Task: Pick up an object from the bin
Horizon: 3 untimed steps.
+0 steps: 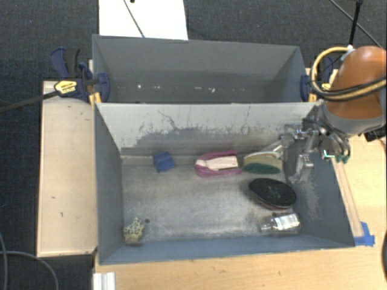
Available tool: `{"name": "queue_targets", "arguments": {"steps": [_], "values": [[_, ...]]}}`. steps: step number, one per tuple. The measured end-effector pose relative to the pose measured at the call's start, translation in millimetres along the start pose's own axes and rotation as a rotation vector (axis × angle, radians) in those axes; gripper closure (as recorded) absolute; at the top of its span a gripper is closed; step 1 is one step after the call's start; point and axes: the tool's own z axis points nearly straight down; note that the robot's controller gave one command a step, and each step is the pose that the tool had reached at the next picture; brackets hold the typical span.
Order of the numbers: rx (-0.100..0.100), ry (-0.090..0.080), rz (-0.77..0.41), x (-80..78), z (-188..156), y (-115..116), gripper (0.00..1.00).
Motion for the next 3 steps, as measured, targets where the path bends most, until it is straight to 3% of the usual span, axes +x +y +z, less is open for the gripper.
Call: {"name": "queue_targets", "arguments": {"steps": [1,2,3], "values": [[0.003,-0.015,0.084,0.3,79.9,27.6,0.00],[0.006,-0.014,-0.428,53.3,86.0,34.1,0.00],[0.008,-0.034,-0.431,46.4,79.6,36.9,1.00]]}}
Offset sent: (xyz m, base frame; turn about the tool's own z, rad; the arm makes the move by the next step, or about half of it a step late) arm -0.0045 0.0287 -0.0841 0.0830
